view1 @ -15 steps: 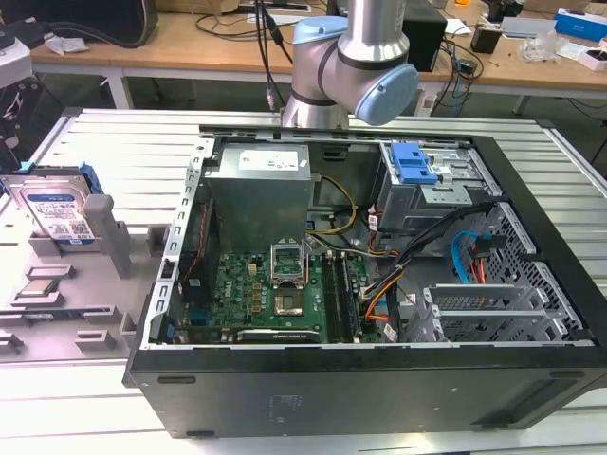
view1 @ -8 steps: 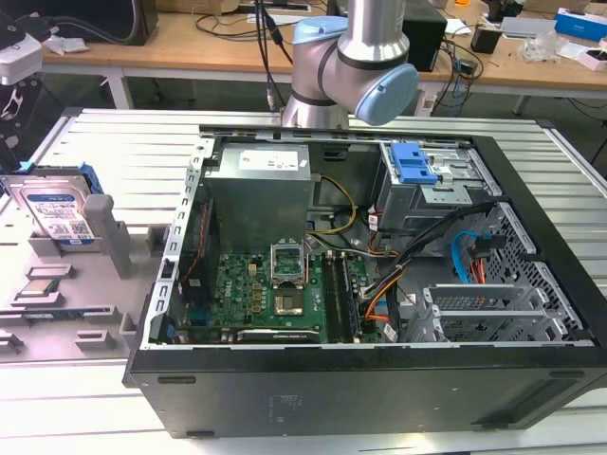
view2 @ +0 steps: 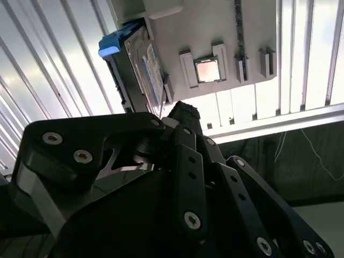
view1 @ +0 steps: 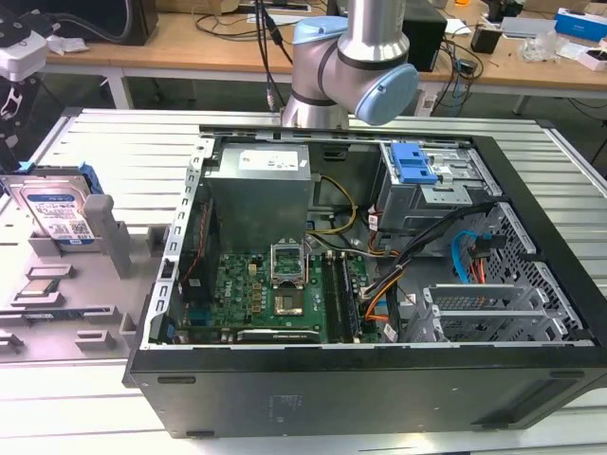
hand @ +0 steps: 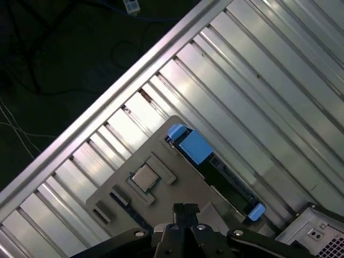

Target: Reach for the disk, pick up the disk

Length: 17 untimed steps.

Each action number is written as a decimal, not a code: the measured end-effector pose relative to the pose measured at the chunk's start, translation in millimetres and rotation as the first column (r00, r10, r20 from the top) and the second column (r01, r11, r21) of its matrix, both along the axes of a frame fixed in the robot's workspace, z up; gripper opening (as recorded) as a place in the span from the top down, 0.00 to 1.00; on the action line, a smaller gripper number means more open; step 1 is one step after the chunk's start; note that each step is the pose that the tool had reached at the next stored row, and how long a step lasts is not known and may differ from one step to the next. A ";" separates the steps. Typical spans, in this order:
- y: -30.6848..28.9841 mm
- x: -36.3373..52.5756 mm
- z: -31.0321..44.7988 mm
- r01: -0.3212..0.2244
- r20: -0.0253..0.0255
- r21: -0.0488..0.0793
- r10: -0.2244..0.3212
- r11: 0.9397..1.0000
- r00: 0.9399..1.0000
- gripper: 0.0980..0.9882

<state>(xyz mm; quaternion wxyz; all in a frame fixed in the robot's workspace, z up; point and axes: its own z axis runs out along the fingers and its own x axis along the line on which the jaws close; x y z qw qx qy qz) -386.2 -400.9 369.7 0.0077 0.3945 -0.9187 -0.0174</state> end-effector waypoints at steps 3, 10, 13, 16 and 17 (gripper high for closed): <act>0.0 0.0 0.0 -0.054 0.000 0.000 0.054 0.999 0.999 0.99; 0.0 0.0 0.0 -0.131 0.000 0.000 0.131 0.991 0.991 0.99; 0.0 0.0 0.0 -0.169 0.000 0.000 0.169 0.986 0.986 0.99; 0.0 0.0 0.0 -0.203 0.000 0.000 0.203 0.979 0.979 0.99; 0.0 0.0 0.0 -0.213 0.000 0.000 0.213 0.977 0.977 0.99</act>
